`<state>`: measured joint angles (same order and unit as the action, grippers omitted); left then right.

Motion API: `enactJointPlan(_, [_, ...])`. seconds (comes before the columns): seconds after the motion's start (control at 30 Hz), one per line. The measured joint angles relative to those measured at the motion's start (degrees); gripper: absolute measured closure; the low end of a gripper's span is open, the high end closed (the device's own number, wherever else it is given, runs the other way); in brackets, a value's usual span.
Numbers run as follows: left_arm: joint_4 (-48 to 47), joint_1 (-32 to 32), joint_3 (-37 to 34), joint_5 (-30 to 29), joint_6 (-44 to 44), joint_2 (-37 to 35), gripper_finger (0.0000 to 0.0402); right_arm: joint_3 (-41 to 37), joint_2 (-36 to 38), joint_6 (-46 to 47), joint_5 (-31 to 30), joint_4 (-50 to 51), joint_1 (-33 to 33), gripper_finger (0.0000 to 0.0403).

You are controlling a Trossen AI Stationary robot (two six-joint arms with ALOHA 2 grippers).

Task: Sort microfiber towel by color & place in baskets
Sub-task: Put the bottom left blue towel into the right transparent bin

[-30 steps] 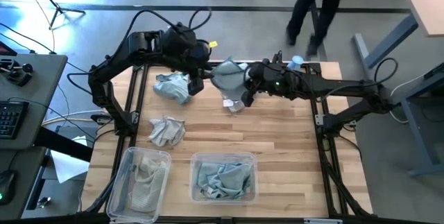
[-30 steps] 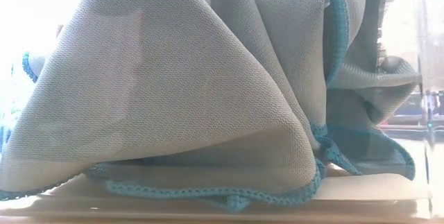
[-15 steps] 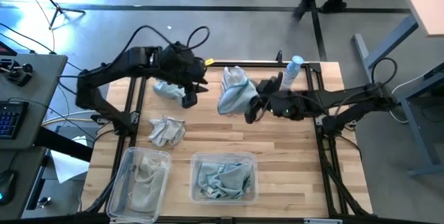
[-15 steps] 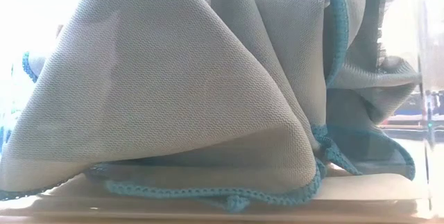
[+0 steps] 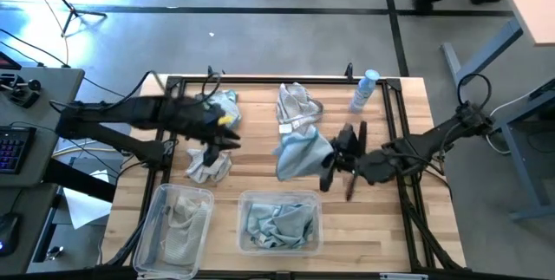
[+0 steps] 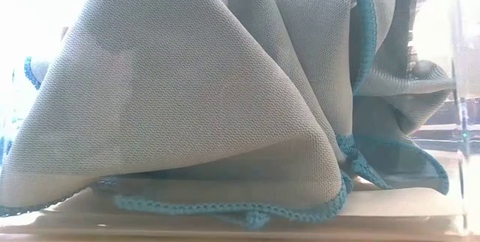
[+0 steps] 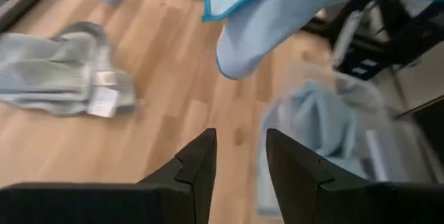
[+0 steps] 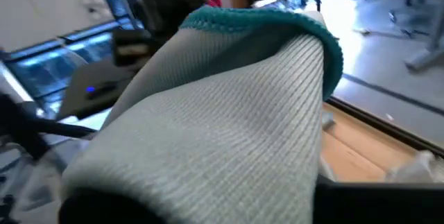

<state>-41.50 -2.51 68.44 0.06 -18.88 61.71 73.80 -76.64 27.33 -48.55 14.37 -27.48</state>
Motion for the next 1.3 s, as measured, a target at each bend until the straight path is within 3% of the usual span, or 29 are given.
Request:
enactJointPlan(0.2, [8.08, -8.62, -7.13, -9.64, -6.32, -4.17, 0.0287, 0.14, -1.06, -1.82, -1.09, -8.42, -6.54, 0.0402])
enactJointPlan(0.37, [8.88, -12.62, -8.08, -12.67, -7.51, -3.91, 0.0287, 6.62, -7.2, -4.13, -1.6, -8.65, -12.42, 0.0403])
enactJointPlan(0.5, [8.89, -14.05, -8.08, -12.86, -9.37, -3.14, 0.0287, 16.75, -14.93, -4.95, -1.55, -2.23, -14.68, 0.0403])
enactJointPlan(0.6, [8.92, -15.05, -8.08, -12.92, -10.68, -2.71, 0.0287, 25.95, -21.32, -0.43, -0.52, 9.01, -14.09, 0.0403])
enactJointPlan(0.8, [8.89, -17.23, -8.1, -13.73, -12.16, -2.6, 0.0287, 43.26, -34.18, 15.45, 10.69, 34.71, -9.82, 0.0403])
enactJointPlan(0.93, [8.86, -18.57, -8.1, -15.81, -12.69, -2.58, 0.0287, 49.93, -41.76, 22.64, 18.16, 45.23, -7.31, 0.0403])
enactJointPlan(1.3, [8.84, -21.32, -8.1, -19.02, -15.67, -2.58, 0.0287, 50.9, -53.13, 35.63, 32.31, 49.66, -2.8, 0.04])
